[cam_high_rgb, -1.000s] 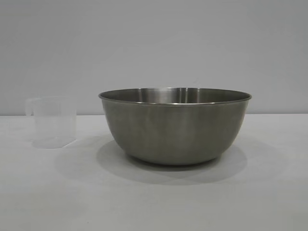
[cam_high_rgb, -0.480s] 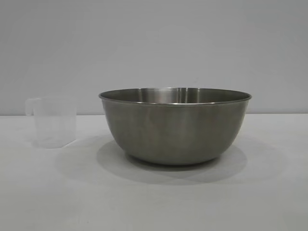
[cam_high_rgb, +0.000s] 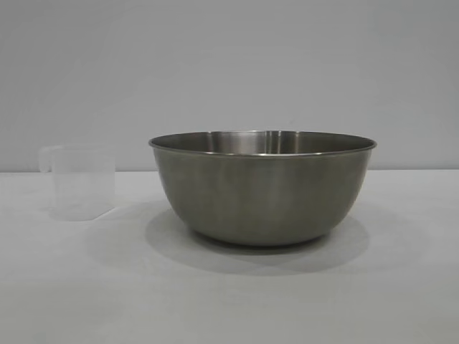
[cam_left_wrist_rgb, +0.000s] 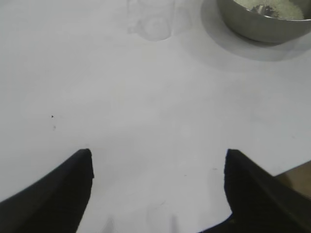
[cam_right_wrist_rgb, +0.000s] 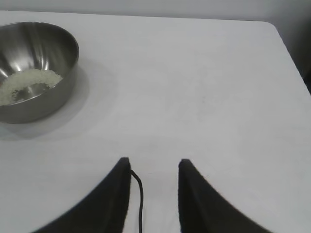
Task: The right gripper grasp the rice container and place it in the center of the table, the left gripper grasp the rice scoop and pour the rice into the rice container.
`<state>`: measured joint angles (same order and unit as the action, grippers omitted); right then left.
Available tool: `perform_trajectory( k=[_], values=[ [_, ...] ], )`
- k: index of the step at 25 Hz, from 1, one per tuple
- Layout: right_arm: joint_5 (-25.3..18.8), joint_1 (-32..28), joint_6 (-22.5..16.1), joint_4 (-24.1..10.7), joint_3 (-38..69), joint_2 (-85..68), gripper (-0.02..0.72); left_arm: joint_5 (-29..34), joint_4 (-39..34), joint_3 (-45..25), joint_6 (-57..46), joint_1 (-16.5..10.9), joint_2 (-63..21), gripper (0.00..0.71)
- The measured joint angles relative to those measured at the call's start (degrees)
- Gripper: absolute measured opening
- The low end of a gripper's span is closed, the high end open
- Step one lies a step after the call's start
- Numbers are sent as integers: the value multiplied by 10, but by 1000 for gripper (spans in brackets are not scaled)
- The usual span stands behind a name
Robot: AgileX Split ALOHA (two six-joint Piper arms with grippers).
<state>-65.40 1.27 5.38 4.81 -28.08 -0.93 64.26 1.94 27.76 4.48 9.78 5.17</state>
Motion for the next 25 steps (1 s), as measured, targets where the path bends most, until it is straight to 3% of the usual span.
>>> perform_trajectory(
  k=[4, 8, 25],
  values=[
    [0, 0, 0, 0, 0, 0, 251, 0, 0, 0, 0, -72, -3, 479],
    [0, 0, 0, 0, 0, 0, 251, 0, 0, 0, 0, -105, -51, 479],
    [0, 35, 0, 1, 0, 0, 251, 0, 0, 0, 0, -109, -62, 479]
  ],
)
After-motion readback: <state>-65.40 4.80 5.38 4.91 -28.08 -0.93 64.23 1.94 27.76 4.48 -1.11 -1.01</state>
